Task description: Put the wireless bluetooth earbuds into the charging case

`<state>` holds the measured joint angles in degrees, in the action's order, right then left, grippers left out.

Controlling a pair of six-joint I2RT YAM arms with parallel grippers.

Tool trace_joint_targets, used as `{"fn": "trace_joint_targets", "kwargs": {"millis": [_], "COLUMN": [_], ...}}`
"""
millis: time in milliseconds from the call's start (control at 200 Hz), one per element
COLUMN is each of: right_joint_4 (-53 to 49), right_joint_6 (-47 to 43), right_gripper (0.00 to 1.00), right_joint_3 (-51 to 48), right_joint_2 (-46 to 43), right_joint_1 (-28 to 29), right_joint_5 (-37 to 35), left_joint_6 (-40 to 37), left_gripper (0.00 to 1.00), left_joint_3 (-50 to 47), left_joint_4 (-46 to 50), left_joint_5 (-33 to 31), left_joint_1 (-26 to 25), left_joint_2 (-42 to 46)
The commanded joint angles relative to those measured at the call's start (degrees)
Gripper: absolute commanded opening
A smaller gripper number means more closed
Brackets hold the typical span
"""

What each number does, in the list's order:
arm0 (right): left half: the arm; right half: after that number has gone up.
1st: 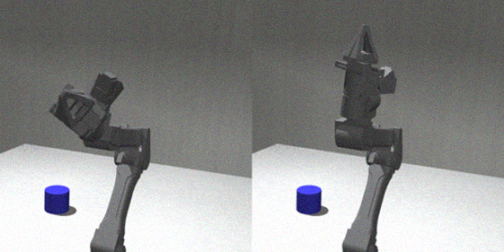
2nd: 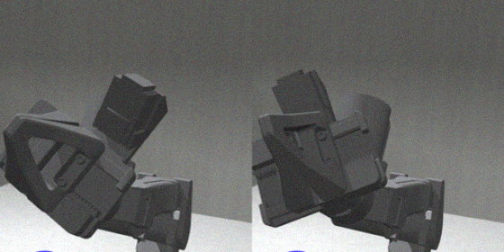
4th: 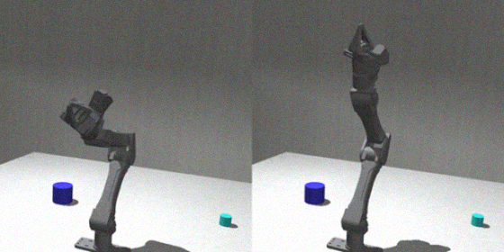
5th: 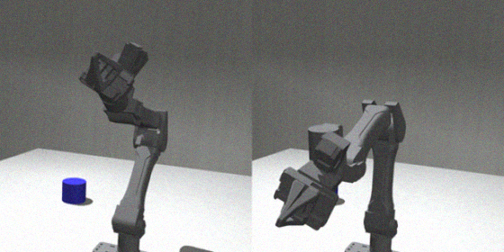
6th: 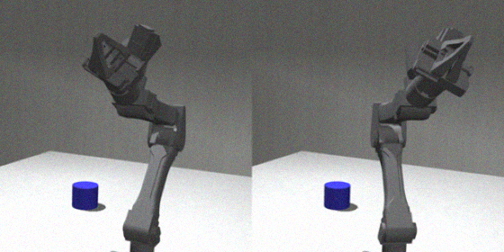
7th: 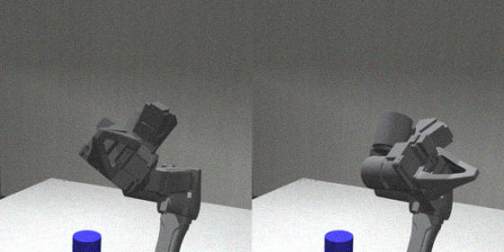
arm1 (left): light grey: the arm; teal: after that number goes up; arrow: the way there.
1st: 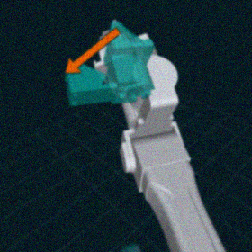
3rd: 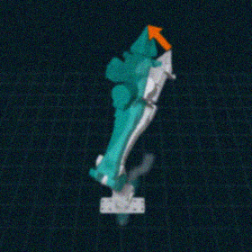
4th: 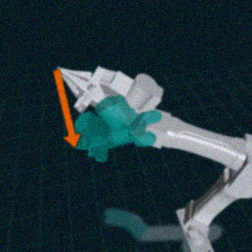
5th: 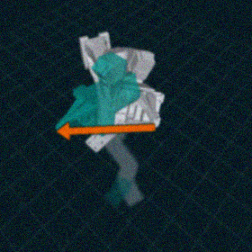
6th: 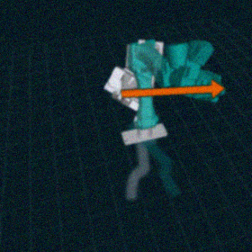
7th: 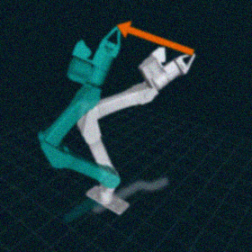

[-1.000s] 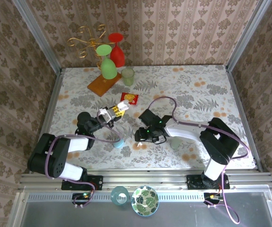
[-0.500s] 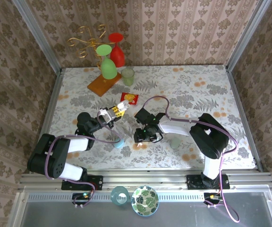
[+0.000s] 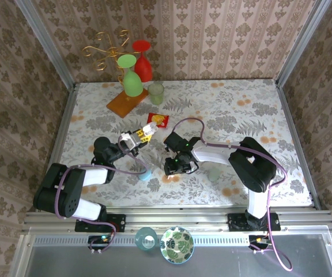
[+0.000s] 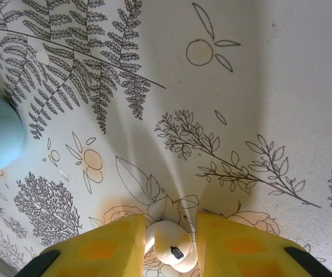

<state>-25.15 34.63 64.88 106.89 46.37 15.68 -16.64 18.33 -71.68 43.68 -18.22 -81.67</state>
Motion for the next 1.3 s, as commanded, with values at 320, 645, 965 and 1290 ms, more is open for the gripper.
{"fn": "trace_joint_targets", "kwargs": {"millis": [320,645,965,1290], "right_joint_4": [1.72,4.88,5.05,9.54], "right_joint_6": [-1.73,-6.31,-19.73,-30.24], "right_gripper": [0.22,0.21,0.21,0.21], "right_joint_3": [-1.51,-2.82,-0.66,2.89], "right_joint_2": [-1.59,-8.08,-16.32,-20.28], "right_joint_1": [0.39,0.16,0.0,0.03], "right_joint_5": [0.2,-5.15,-19.78,-24.47], "left_joint_6": [-1.49,-0.75,3.39,3.99], "left_gripper": [0.0,0.0,0.0,0.0], "left_joint_3": [0.38,0.55,-1.54,1.85], "left_joint_4": [-1.78,-1.72,4.58,31.26], "left_joint_5": [1.78,2.46,0.43,-13.04], "left_joint_1": [0.48,0.38,-1.76,-7.53], "left_joint_2": [-0.6,-0.77,2.45,12.74]}}
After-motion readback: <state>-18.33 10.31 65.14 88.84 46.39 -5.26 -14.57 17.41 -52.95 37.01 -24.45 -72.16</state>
